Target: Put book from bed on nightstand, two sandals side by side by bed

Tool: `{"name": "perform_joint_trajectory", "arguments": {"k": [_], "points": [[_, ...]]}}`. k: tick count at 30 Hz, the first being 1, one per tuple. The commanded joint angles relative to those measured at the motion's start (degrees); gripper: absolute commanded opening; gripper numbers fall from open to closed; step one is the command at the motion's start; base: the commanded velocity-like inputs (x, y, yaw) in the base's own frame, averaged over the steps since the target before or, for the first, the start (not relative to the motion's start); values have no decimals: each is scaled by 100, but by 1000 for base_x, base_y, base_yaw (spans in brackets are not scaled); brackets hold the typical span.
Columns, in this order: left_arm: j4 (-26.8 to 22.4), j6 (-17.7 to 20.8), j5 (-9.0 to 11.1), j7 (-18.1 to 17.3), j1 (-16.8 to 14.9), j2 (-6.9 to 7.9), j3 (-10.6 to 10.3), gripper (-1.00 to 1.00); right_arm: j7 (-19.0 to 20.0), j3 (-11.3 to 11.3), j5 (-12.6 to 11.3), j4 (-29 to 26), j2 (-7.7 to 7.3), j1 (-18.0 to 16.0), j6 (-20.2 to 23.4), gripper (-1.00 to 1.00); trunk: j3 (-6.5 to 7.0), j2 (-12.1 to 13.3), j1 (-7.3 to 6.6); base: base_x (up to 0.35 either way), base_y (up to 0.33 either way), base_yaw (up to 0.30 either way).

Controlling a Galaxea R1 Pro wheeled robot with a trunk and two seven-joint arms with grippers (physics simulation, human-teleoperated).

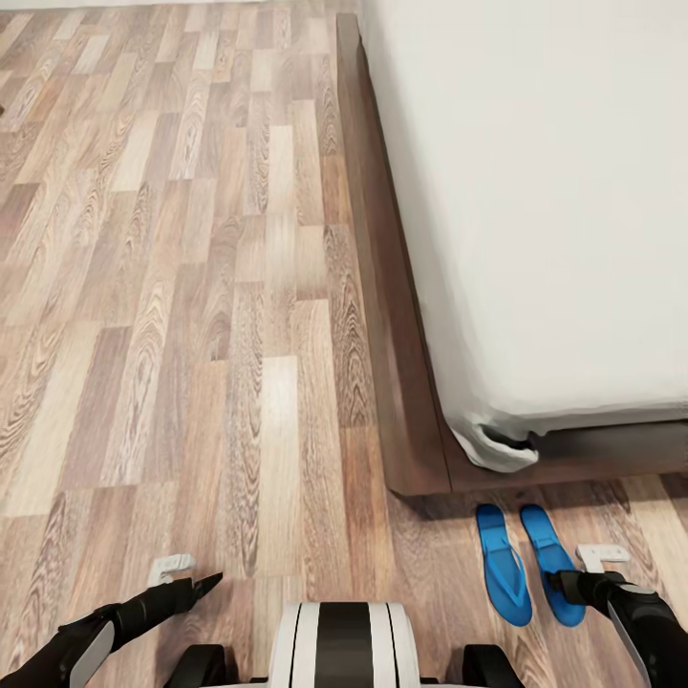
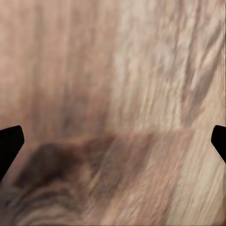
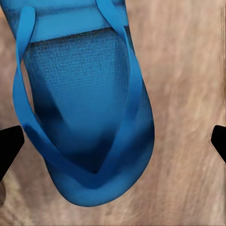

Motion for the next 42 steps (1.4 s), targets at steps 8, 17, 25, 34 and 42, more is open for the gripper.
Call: {"name": "perform_joint_trajectory", "arguments": {"k": [8, 17, 25, 34, 42], "points": [[-2, 60, 45, -21, -1, 1, -3, 100, 82, -30, 58, -18, 3, -1, 30, 100, 175, 10, -21, 0, 0, 0], [-2, 60, 48, -21, -1, 1, -2, 100, 262, -37, 4, -46, -41, 5, 33, 100, 374, 22, -44, 0, 0, 0], [-2, 60, 50, -32, -1, -2, -4, 100, 2496, -140, -32, 53, -139, 42, 34, 100, 552, 32, -65, 0, 0, 0], [281, 18, 36, -63, -1, -6, -8, 100, 3072, -955, -177, 1341, -741, 68, -237, 100, 751, 44, -88, 0, 0, 0], [589, -269, 30, -55, -1, -206, -11, 100, 3050, -1036, -457, 2592, -712, 69, -1422, 100, 928, 55, -109, 0, 0, 0]]}}
